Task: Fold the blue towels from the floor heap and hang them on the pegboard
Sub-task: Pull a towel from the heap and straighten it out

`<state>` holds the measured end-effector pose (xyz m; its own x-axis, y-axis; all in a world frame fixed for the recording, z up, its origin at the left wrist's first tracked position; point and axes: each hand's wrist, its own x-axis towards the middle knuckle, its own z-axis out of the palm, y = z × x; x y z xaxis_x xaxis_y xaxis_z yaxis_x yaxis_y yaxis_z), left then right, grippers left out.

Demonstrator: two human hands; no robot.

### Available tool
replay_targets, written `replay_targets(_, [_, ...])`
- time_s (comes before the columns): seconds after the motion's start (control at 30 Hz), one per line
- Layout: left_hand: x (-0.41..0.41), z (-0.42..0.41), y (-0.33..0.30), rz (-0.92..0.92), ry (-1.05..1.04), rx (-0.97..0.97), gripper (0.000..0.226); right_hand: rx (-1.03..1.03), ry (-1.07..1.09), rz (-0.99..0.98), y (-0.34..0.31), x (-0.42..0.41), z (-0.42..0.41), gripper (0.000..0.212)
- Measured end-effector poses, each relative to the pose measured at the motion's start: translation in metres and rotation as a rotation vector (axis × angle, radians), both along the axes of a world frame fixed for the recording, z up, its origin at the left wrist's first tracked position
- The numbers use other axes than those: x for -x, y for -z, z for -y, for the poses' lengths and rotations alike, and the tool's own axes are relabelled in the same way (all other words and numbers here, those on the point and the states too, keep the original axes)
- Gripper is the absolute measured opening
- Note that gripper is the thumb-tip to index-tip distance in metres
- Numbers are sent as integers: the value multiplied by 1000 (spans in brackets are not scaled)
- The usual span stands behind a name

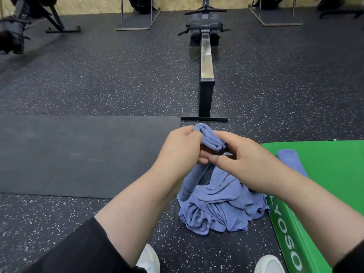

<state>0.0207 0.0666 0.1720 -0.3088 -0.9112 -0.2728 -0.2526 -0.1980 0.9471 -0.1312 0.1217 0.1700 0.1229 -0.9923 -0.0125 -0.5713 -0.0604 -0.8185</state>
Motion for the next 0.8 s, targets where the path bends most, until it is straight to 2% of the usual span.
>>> replay_targets(0.07, [-1, 0, -6, 4, 42, 16, 33, 80, 62, -38, 3, 6, 4, 32])
replay_targets(0.13, [-6, 3, -9, 191, 59, 200, 25, 113, 132, -89, 3, 10, 7, 30])
replay_targets(0.2, [-12, 8, -10, 359, 105, 360, 44, 97, 157, -31, 5, 13, 9, 25])
replay_targets(0.23, [-14, 9, -10, 348, 150, 367, 48, 81, 161, 17, 5, 13, 9, 22])
replay_targets(0.27, [-15, 9, -9, 308, 190, 355, 44, 68, 161, 70, 6, 12, 9, 20])
replay_targets(0.37, [-14, 6, -9, 255, 179, 389, 7, 66, 189, 225, 7, 12, 9, 19])
replay_targets(0.47, [-11, 6, -9, 102, 92, 397, 11, -7, 174, 385, 6, 12, 8, 34])
replay_targets(0.57, [-9, 6, -11, -3, 48, 384, 10, -93, 154, 368, 16, 9, 7, 48])
replay_targets(0.63, [-8, 6, -11, -83, 13, 358, 8, -76, 164, 274, 21, 5, 8, 39])
replay_targets(0.73, [-8, 6, -11, -233, 7, 212, 15, -53, 135, 291, 21, 2, 8, 20])
replay_targets(0.8, [-9, 6, -9, -278, 23, 127, 21, -39, 109, 271, 20, 1, 8, 15])
